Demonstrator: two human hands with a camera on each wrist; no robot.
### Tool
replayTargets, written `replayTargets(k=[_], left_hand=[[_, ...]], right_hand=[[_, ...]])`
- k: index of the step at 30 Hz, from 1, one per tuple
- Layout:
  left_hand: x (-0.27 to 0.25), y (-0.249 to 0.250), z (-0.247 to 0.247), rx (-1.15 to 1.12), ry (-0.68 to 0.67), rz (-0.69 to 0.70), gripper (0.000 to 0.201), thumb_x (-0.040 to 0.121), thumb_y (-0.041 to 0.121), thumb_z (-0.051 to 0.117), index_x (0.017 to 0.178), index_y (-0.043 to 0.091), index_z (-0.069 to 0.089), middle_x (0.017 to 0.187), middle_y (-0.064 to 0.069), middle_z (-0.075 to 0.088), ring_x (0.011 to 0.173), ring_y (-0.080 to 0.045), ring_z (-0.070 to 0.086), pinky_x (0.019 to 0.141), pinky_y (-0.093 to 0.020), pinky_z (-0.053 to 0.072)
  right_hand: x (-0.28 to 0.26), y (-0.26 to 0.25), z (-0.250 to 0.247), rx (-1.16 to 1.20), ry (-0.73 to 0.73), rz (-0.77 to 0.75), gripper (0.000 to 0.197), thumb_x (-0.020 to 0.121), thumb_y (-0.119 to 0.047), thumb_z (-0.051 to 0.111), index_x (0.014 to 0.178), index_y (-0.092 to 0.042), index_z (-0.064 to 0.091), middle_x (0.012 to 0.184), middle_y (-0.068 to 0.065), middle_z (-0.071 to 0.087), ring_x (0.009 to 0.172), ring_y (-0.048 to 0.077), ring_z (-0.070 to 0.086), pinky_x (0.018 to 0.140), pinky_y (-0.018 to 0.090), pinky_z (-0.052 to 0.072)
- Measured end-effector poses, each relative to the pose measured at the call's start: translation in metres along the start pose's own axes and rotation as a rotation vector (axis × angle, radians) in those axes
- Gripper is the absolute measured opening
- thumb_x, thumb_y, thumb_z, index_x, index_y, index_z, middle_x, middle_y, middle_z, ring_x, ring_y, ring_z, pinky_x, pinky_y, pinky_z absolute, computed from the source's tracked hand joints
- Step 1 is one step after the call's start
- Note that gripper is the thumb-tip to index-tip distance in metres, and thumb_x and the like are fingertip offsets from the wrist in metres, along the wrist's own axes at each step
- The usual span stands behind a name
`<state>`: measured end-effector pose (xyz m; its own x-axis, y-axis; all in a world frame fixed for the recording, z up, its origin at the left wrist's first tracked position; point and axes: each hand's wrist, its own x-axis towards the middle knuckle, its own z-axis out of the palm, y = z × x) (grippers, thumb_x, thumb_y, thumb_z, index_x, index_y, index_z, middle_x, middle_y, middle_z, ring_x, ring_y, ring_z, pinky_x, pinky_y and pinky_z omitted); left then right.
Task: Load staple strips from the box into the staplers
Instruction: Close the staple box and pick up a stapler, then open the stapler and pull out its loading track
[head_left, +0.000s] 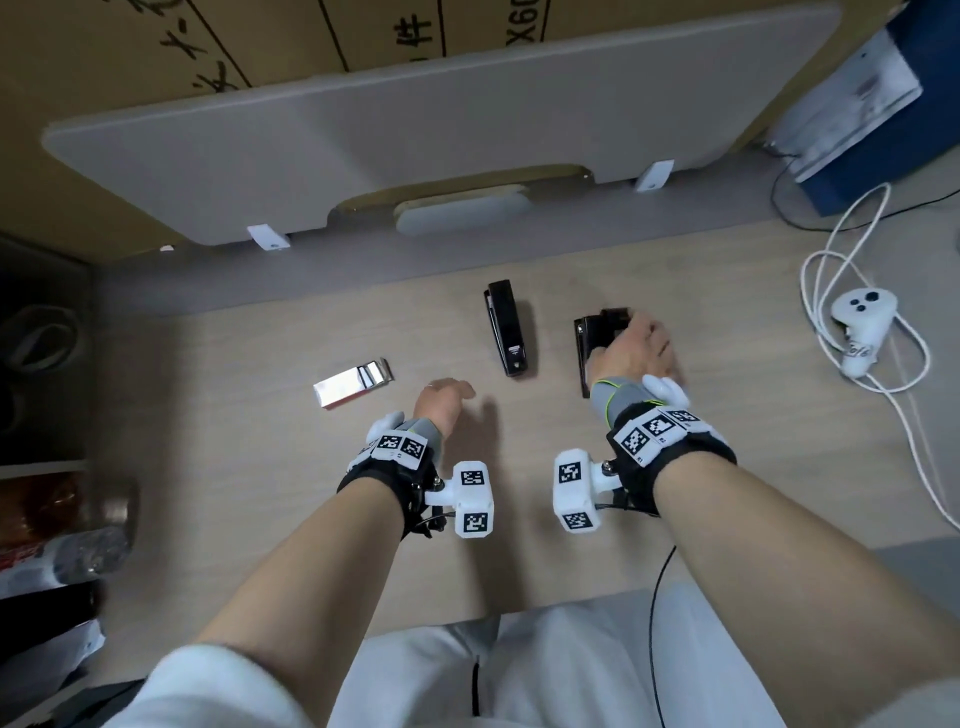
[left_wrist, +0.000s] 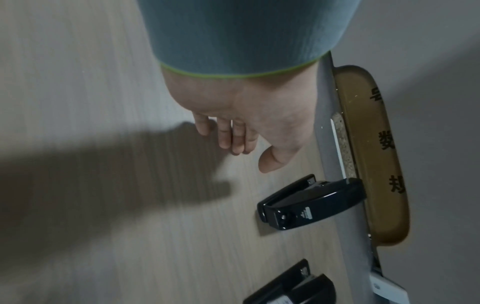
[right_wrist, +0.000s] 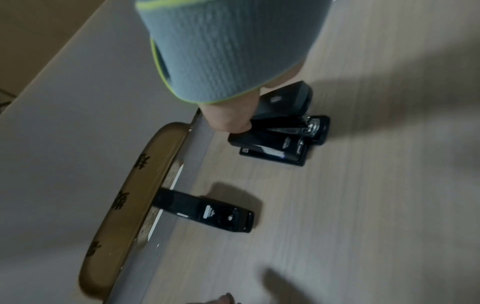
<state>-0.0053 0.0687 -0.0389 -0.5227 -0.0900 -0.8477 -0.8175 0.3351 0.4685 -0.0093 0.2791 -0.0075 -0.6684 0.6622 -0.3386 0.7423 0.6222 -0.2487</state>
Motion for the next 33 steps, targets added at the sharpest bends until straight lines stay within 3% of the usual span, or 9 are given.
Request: replayTargets(k=[3,4,8,14,17,21,25,30,33], left_hand=[[0.016,-0.008,0.005,0.046,0.081,-0.022,0.014,0.077,0.007,0.057,0.064,0.012,0.058,0.080,-0.012,0.060,0.085,-0.029,0.054,0.069,-0.029,0.041],[0.019,-0.013,0.008,0.063,0.104,-0.015,0.004,0.069,0.013,0.059,0.068,0.011,0.062,0.082,-0.010,0.062,0.086,-0.031,0.057,0.072,-0.031,0.045],[0.022,-0.021,0.015,0.031,0.196,-0.007,0.056,0.050,0.028,0.060,0.101,0.008,0.071,0.105,-0.006,0.069,0.097,-0.028,0.061,0.085,-0.032,0.049],[-0.005,-0.004,0.034,-0.276,0.164,0.031,0.007,0.080,0.009,0.057,0.085,0.012,0.061,0.074,-0.005,0.063,0.073,-0.029,0.056,0.052,-0.024,0.043],[-0.024,0.006,0.044,-0.444,0.076,0.091,0.007,0.096,0.009,0.051,0.097,0.013,0.056,0.079,-0.002,0.066,0.055,-0.012,0.061,0.056,-0.023,0.048],[-0.040,0.020,0.042,-0.557,-0.004,0.152,0.016,0.097,0.015,0.050,0.113,0.013,0.051,0.088,-0.005,0.065,0.062,-0.017,0.055,0.053,-0.022,0.051],[-0.055,0.035,0.023,-0.641,0.020,0.182,0.044,0.093,0.041,0.056,0.131,0.024,0.043,0.109,-0.002,0.064,0.064,-0.021,0.064,0.066,-0.032,0.052],[-0.066,0.000,-0.019,-0.721,-0.027,0.051,0.051,0.080,0.053,0.068,0.110,0.012,0.065,0.098,-0.014,0.075,0.075,-0.028,0.072,0.066,-0.035,0.059],[-0.060,-0.049,-0.054,-0.768,-0.038,-0.048,0.057,0.074,0.050,0.075,0.112,0.009,0.066,0.101,-0.018,0.072,0.077,-0.030,0.071,0.062,-0.034,0.060]], right_hand=[[-0.003,0.019,0.007,0.092,-0.133,0.064,0.069,0.088,-0.005,0.053,0.150,-0.018,0.026,0.145,0.019,0.041,0.131,0.037,0.040,0.105,0.042,0.030],[-0.007,0.024,0.008,0.105,-0.149,0.062,0.071,0.089,-0.003,0.049,0.153,-0.020,0.021,0.146,0.019,0.039,0.132,0.037,0.040,0.105,0.042,0.030],[-0.009,0.026,0.009,0.185,-0.140,0.105,0.072,0.089,-0.002,0.049,0.153,-0.017,0.019,0.147,0.021,0.039,0.128,0.039,0.047,0.103,0.045,0.036],[-0.009,0.034,-0.013,0.165,-0.118,0.064,0.081,0.083,-0.004,0.063,0.151,-0.012,0.020,0.138,0.021,0.050,0.120,0.039,0.053,0.094,0.046,0.041],[-0.010,0.030,-0.024,0.204,-0.059,0.017,0.071,0.089,-0.010,0.056,0.151,-0.014,0.022,0.139,0.019,0.050,0.118,0.039,0.054,0.090,0.043,0.042],[-0.018,0.009,-0.049,0.209,-0.104,-0.175,0.055,0.097,-0.022,0.048,0.149,-0.018,0.029,0.138,0.011,0.055,0.118,0.036,0.056,0.089,0.037,0.042],[-0.041,-0.025,-0.054,0.102,-0.328,-0.523,0.058,0.089,-0.024,0.058,0.143,-0.028,0.040,0.134,0.002,0.060,0.119,0.029,0.058,0.097,0.037,0.046],[-0.081,-0.057,-0.026,-0.052,-0.466,-0.740,0.049,0.073,-0.011,0.062,0.114,-0.039,0.063,0.107,-0.007,0.071,0.098,0.021,0.065,0.074,0.023,0.045],[-0.107,-0.075,0.003,-0.069,-0.457,-0.808,0.049,0.073,0.002,0.053,0.099,-0.036,0.069,0.101,-0.008,0.069,0.101,0.022,0.059,0.079,0.027,0.048]])
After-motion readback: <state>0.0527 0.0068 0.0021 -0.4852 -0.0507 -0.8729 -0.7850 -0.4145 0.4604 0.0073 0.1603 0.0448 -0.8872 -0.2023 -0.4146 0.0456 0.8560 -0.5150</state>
